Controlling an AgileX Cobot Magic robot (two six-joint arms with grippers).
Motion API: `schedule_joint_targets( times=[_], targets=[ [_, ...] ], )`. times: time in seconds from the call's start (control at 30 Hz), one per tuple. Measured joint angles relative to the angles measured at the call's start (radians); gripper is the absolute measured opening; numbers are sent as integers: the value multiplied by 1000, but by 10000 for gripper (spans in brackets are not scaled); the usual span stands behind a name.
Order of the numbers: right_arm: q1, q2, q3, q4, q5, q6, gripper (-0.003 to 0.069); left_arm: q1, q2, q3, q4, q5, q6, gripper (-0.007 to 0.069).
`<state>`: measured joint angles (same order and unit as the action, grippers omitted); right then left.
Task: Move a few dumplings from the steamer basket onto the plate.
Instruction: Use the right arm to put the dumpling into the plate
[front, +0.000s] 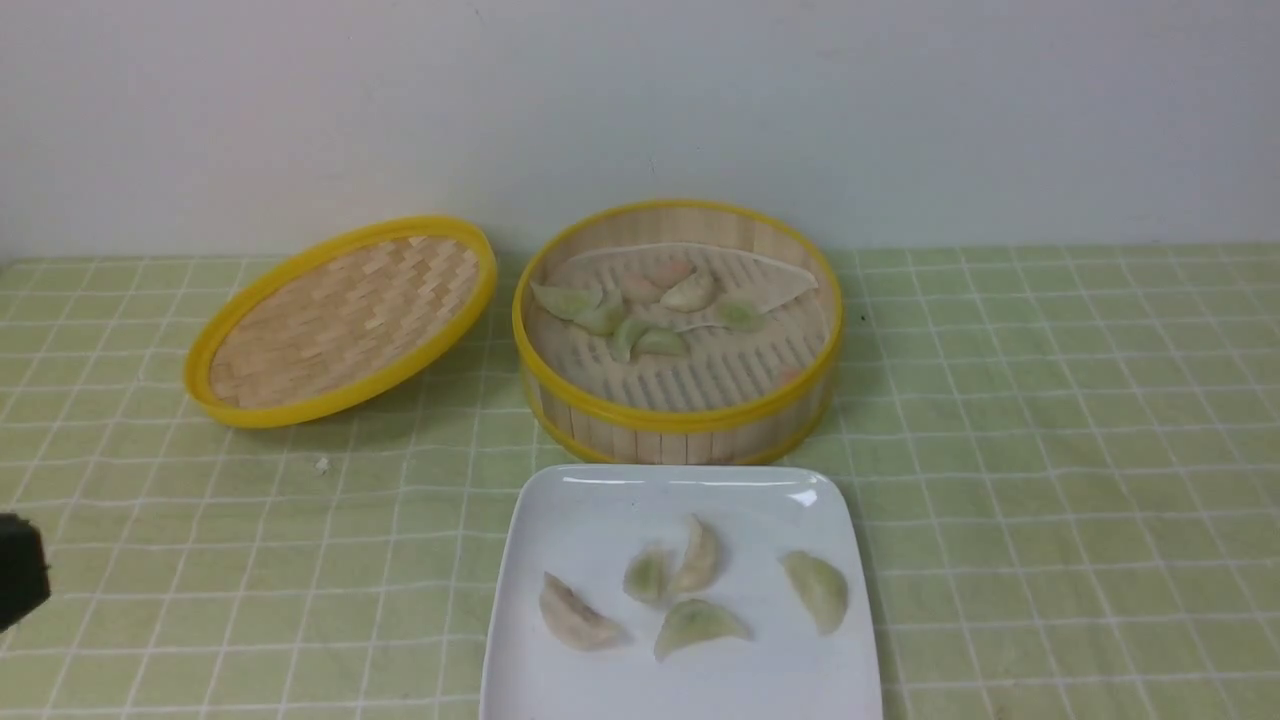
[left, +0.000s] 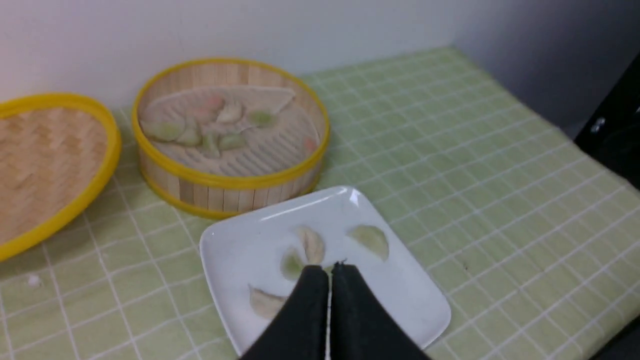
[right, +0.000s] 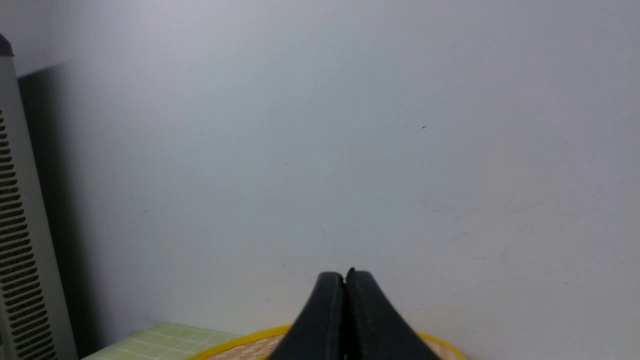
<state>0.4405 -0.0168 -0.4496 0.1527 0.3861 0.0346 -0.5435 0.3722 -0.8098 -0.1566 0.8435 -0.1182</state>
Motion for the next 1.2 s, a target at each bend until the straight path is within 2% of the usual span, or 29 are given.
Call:
schedule_joint_targets(
  times=[0.2,0.4,0.53,0.67,0.8,0.93,1.1,1.2],
  targets=[
    [0,0,0,0,0,0,-15,0,-156,113,-6,-12,6,-6],
    [0,0,0,0,1,0,-15,0,-217,136,168,-9,34,-6],
    [0,0,0,0,1,0,-15,0,-217,136,224,-9,35,-6],
    [0,0,0,0,1,0,-15,29,-221,139,219,-11,42,-6],
    [0,0,0,0,1,0,-15,150,-226,189,177,-86,76,-6],
    [0,0,0,0,1,0,-15,343,-274,352,151,-277,118,-6],
    [0,0,0,0,1,0,-15,534,-362,608,110,-432,129,-6],
    [0,0,0,0,2,0,-15,570,-380,689,107,-446,129,-6]
  ],
)
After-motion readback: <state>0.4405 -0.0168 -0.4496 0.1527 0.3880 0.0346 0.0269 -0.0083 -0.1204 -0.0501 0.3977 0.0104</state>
